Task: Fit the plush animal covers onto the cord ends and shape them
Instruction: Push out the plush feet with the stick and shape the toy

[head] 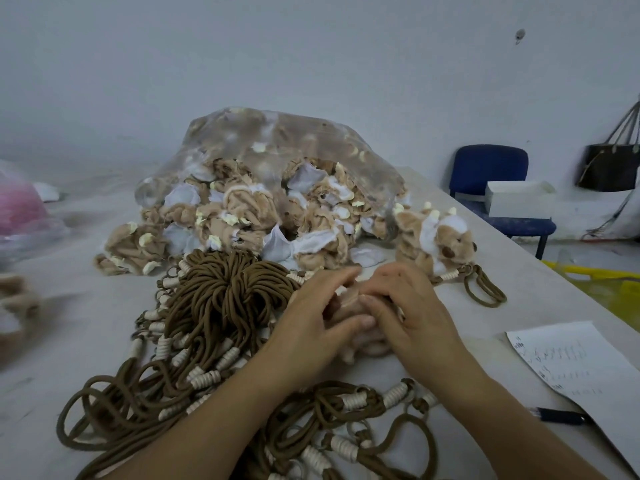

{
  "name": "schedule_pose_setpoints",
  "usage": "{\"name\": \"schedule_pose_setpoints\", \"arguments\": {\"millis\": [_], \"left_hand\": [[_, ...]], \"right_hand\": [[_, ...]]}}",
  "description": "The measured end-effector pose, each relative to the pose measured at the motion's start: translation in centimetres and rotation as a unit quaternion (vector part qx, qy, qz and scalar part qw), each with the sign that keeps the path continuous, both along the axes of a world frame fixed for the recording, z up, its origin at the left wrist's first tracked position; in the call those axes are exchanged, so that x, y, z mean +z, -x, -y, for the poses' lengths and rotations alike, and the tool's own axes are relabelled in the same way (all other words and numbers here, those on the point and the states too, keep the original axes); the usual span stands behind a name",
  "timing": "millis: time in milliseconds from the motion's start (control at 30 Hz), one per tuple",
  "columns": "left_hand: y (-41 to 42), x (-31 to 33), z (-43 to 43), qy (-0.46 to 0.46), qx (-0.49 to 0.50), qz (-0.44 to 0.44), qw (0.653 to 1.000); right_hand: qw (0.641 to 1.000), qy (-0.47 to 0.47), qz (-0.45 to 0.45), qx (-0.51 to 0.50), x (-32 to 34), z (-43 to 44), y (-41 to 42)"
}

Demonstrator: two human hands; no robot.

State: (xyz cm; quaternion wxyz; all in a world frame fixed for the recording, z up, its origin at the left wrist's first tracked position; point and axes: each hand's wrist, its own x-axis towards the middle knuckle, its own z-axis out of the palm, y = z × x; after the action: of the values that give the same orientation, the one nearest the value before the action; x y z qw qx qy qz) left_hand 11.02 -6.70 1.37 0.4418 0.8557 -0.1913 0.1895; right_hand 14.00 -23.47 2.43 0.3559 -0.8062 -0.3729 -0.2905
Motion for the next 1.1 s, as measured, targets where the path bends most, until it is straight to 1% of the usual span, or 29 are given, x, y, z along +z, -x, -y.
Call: {"name": "schedule_pose_setpoints", "arguments": {"millis": [67,133,233,300,433,567,633,767,833,900,933,967,1000,1067,1100], "left_hand": [[-0.1,0.1,0.0,-0.043,0.011,0.013,0.999],[-0.3,-0.1,0.0,-0.058,0.043,0.031,0.997],[-0.3,-0.2,0.1,-0.073,0.118,0.118,0.983],[-0.3,-0.4,0.0,-0.065,0.128,0.144,0.979],[0.2,-0.1,0.2,-0.035,0.045,0.105,0.993],[0.7,0.1,1.0,-0.029,0.003,0.058,0.998],[0.6,0.1,1.0,-0.009,0.002,0.045,0.999],[0.3,-0.4,0.6,0.004,0.016,-0.002,1.000],[0.2,-0.5,0.4,0.008,0.028,-0.001,1.000],[-0.2,-0.5,-0.4,0.044,0.074,-0.004,0.996],[-0.4,-0.5,-0.8,0.069,0.107,-0.012,0.992],[-0.6,-0.4,-1.3,0.092,0.138,-0.021,0.986],[-0.8,-0.4,-1.7,0.113,0.161,-0.028,0.980],[-1.0,-0.6,-2.0,0.138,0.185,-0.029,0.972],[-1.0,-0.7,-2.0,0.142,0.193,-0.025,0.971]], "right_hand": [[1.000,0.017,0.014,0.008,0.1,0.0,0.1],[0.999,0.031,0.041,0.006,0.2,-0.2,0.2],[0.997,0.029,0.078,-0.003,0.1,-0.6,0.5],[0.996,0.032,0.087,-0.005,-0.1,-0.9,0.5],[0.998,0.027,0.056,-0.012,-0.6,-1.0,0.3],[1.000,-0.007,0.007,-0.014,-0.6,-0.5,0.1],[1.000,-0.017,-0.009,-0.012,-0.5,-0.3,-0.1],[0.999,-0.006,-0.038,0.000,-0.2,-0.1,-0.1],[0.998,-0.017,-0.058,0.020,0.1,-0.1,0.0],[0.991,-0.029,-0.123,0.049,0.7,0.3,0.1],[0.983,-0.007,-0.173,0.060,1.0,0.7,0.1],[0.972,0.049,-0.222,0.066,1.1,1.2,0.0],[0.954,0.132,-0.260,0.066,1.0,1.7,-0.1],[0.906,0.287,-0.304,0.063,0.5,2.3,0.0],[0.891,0.324,-0.311,0.064,0.1,2.2,0.1]]}}
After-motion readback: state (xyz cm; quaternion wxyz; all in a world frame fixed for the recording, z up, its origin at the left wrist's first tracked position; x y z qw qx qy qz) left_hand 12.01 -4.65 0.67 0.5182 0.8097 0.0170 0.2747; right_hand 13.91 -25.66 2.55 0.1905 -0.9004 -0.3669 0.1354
